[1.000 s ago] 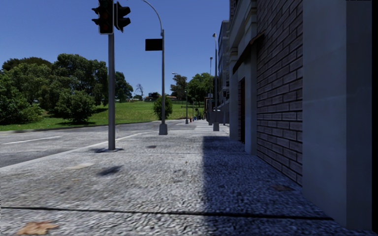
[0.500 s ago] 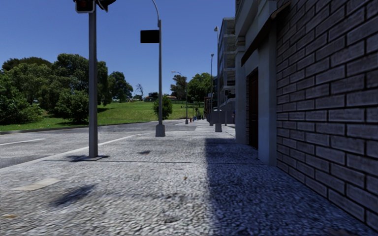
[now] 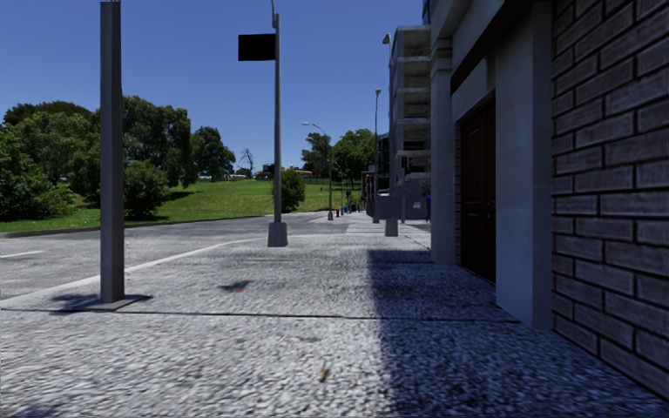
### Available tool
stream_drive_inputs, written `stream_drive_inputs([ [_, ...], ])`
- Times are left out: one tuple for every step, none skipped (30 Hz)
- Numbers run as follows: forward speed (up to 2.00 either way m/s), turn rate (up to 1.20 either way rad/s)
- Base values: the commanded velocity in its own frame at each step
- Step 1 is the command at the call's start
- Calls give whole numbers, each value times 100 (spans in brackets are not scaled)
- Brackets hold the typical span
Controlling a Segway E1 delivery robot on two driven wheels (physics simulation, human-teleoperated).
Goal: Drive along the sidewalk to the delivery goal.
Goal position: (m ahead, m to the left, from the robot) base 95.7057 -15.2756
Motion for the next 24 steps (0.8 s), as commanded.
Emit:
stream_drive_inputs([
  [176,0],
  [176,0],
  [177,0],
  [177,0],
  [177,0],
  [177,0],
  [177,0],
  [177,0],
  [177,0],
  [177,0],
  [177,0],
  [177,0],
  [185,0],
  [190,0],
  [192,0],
  [194,0],
  [194,0],
  [195,0],
  [195,0],
  [195,0],
  [196,0],
  [196,0],
  [196,0],
  [196,0],
])
